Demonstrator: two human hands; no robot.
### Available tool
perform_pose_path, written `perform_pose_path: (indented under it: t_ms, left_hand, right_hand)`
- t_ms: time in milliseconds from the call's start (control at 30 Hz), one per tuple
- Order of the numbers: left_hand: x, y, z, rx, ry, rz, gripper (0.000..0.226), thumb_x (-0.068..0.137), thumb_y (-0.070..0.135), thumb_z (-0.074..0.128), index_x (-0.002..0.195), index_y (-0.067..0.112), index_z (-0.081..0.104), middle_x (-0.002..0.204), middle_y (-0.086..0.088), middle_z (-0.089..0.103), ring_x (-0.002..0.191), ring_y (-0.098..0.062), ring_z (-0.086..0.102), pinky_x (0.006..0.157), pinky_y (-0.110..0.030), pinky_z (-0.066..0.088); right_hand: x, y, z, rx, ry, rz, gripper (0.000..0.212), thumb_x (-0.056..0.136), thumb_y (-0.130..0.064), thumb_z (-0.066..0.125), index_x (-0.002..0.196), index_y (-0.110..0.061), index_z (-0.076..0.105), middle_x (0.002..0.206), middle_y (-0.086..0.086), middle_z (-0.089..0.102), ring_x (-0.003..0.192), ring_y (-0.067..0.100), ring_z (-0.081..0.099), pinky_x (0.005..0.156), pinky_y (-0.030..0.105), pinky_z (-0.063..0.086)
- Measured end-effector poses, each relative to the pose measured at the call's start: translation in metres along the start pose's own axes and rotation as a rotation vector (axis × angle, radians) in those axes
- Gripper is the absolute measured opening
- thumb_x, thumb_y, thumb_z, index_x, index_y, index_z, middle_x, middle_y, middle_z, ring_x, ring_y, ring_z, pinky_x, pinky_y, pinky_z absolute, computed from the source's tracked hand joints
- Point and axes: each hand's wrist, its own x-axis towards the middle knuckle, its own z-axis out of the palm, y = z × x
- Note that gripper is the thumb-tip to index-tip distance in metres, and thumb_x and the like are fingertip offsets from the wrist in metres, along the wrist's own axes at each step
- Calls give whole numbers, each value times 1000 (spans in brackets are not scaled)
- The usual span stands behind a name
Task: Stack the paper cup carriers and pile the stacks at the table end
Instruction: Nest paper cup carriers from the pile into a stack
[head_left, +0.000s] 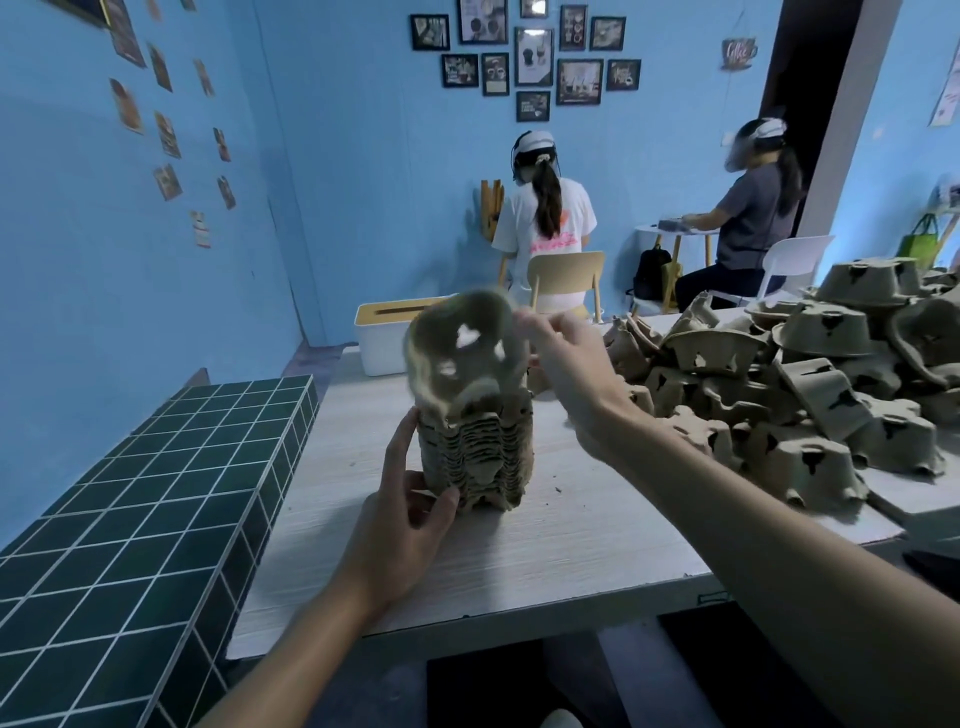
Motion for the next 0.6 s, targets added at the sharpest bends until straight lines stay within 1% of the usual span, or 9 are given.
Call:
perform_pose_path:
  t_ms: [33, 67, 133, 200, 267, 367, 467, 533, 600]
  left_hand:
    - [1, 0, 0, 14, 2, -17, 92, 96, 20, 65, 138, 73, 3, 94, 8, 74, 85, -13, 72, 83, -43, 58]
    - [1, -1, 0, 22, 2, -37, 92, 96, 22, 64, 137, 75, 1, 94, 9, 74, 85, -12, 72, 84, -40, 57]
    - [1, 0, 0, 20, -3, -49, 91, 96, 23, 63, 136, 76, 0, 95, 11, 73, 85, -10, 71, 83, -35, 56]
    - [2, 0, 0, 16, -3, -34, 90, 96, 24, 63, 137, 75, 1, 96, 12, 72, 84, -9, 71, 81, -32, 56]
    - [2, -2, 0, 6, -1, -16, 89, 96, 23, 63, 139, 73, 3, 96, 10, 73, 82, -11, 71, 80, -34, 57]
    - [2, -5, 0, -1, 1, 0, 88, 96, 24, 64, 141, 71, 4, 93, 10, 73, 79, -13, 72, 77, -36, 58]
    - [2, -5, 0, -6, 4, -7, 88, 95, 25, 65, 139, 73, 4, 91, 13, 72, 79, -12, 71, 74, -33, 56]
    - [2, -5, 0, -9, 0, -20, 88, 96, 25, 65, 139, 72, 4, 90, 11, 73, 78, -12, 71, 75, -34, 56]
    - [2, -5, 0, -35, -7, -37, 88, 96, 25, 65, 142, 68, 5, 90, 9, 74, 80, -13, 72, 78, -36, 56]
  right_hand:
    - [-2, 3, 3, -82, 17, -16, 42, 93, -44, 55, 94, -3, 61, 92, 16, 66, 83, 26, 62, 79, 40, 52]
    - [-3, 8, 6, -155, 36, -32, 38, 93, -40, 54, 87, -4, 63, 84, 13, 68, 78, 24, 62, 76, 41, 53]
    - [-6, 13, 9, -264, 72, -57, 34, 93, -40, 55, 80, -9, 61, 78, 8, 69, 78, 25, 64, 77, 46, 53]
    - [-9, 16, 9, -331, 90, -97, 29, 93, -41, 56, 82, -14, 56, 79, 3, 64, 81, 23, 61, 79, 47, 52]
    - [-10, 18, 8, -363, 82, -140, 25, 92, -41, 57, 91, -16, 55, 78, 1, 61, 81, 22, 59, 80, 50, 52]
    - [-10, 22, 5, -359, 52, -171, 17, 89, -36, 61, 98, -21, 57, 71, 0, 62, 75, 22, 61, 79, 54, 53]
    - [-9, 24, 5, -317, 97, -196, 9, 82, -29, 62, 90, -25, 62, 65, 1, 66, 65, 21, 63, 71, 45, 56]
    - [-8, 25, 4, -325, 129, -194, 3, 83, -23, 63, 85, -21, 65, 63, -2, 63, 61, 15, 57, 66, 39, 51]
    - [-10, 25, 4, -352, 133, -178, 7, 86, -23, 61, 84, -18, 66, 61, -6, 60, 59, 11, 52, 66, 38, 48]
